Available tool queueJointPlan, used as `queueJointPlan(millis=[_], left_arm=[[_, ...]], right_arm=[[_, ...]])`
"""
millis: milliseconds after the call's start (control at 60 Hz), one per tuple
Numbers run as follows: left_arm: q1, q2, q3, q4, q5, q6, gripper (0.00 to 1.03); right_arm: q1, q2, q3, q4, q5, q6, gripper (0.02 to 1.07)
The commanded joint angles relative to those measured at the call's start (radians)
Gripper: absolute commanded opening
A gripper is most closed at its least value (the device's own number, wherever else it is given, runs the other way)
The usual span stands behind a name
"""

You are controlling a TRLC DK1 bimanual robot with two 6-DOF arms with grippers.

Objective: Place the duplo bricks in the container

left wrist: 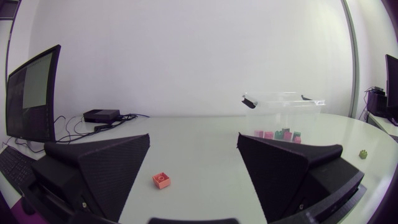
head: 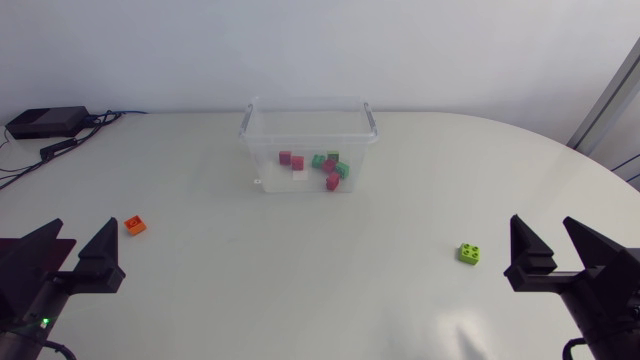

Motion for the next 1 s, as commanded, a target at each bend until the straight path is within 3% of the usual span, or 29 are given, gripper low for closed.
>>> queueJointPlan(millis=[0,250,483,650,800,983], left_arm=[[0.004,-0.012,-0.023,0.009,-0.004,-0.018,0.99],[0.009,-0.012,-0.01,0.012,-0.004,-0.011,0.99],[0.033,0.011,0.148,-0.093,-0.003,-0.017,0.99],[0.033,0.189,0.317,-0.171,0.002,-0.018,0.99],[0.047,0.406,0.475,-0.272,0.008,-0.015,0.96],[0.138,0.755,0.717,-0.456,0.091,0.046,0.93]], right_arm=[[0.011,-0.007,-0.023,-0.004,-0.005,0.0,1.03],[0.011,-0.007,-0.013,-0.005,-0.012,0.0,1.03],[0.021,0.073,0.098,-0.037,-0.014,0.002,1.03],[0.017,0.354,0.271,-0.096,-0.023,0.023,1.03],[0.009,0.49,0.397,-0.175,-0.026,0.068,1.03],[0.009,0.641,0.533,-0.266,-0.02,0.129,1.03]])
